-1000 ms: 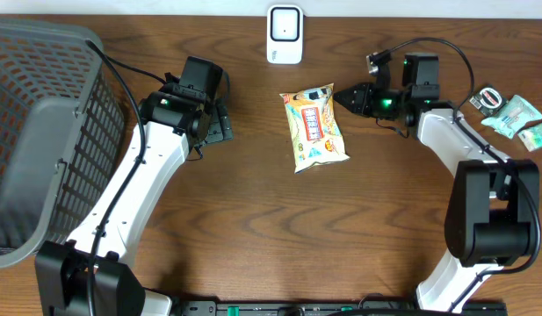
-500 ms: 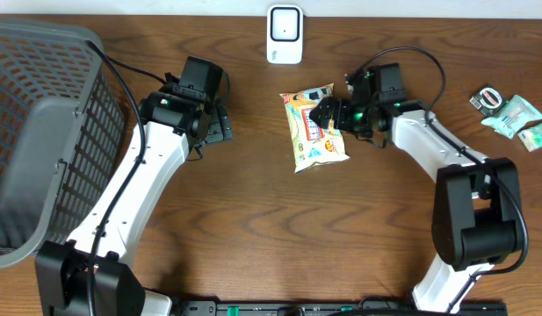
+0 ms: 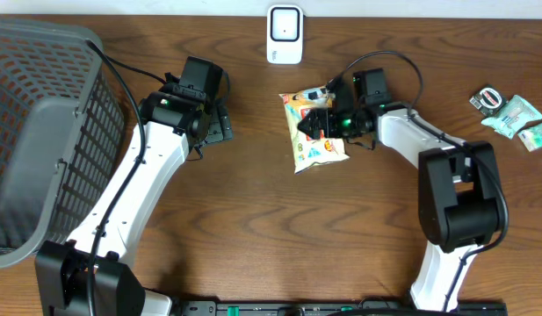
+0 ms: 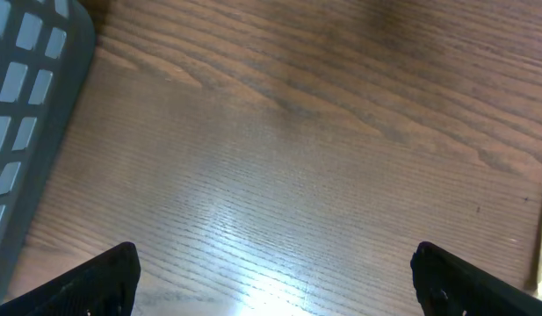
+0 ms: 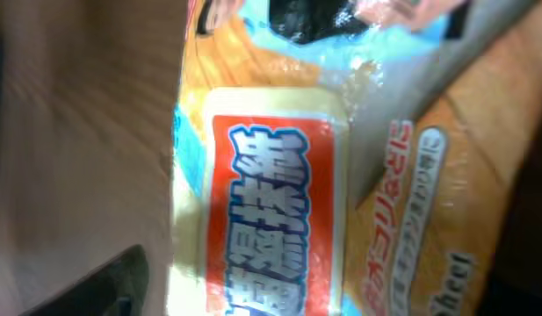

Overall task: Scan the item barcode
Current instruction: 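Lift the snack bag up to the scanner face with the right gripper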

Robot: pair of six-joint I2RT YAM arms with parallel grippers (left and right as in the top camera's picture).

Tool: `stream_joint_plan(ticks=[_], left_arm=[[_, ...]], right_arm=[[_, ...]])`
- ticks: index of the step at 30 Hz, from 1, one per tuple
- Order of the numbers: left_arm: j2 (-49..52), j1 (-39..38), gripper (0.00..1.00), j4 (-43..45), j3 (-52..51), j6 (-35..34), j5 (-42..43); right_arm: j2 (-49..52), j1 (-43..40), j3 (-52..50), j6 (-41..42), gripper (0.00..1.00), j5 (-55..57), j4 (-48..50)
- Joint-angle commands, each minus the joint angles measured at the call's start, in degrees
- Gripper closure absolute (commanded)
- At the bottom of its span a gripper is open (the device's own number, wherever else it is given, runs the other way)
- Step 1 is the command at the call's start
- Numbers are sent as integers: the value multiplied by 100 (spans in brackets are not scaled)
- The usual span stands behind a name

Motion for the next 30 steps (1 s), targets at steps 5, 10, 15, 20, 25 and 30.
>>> stream_joint_plan(ticks=[5, 10, 15, 20, 25, 30], left_arm=[[-55, 9, 2, -28, 22, 33, -94], [-55, 9, 2, -28, 22, 33, -94], [-55, 9, 2, -28, 22, 33, -94], [-55, 9, 2, -28, 22, 33, -94], [-55, 9, 2, -28, 22, 33, -92], [-55, 9, 2, -28, 22, 33, -94]], right_arm=[[341, 201, -116, 118, 99, 170, 2], [199, 37, -90, 319, 99, -876, 466], [-129, -271, -42, 975, 99, -1967, 1502], [-393, -461, -42, 1744, 99, -2044, 2688], [-396, -426, -42, 2603, 98, -1613, 3694], [-396, -199, 7, 3027, 99, -881, 4594]])
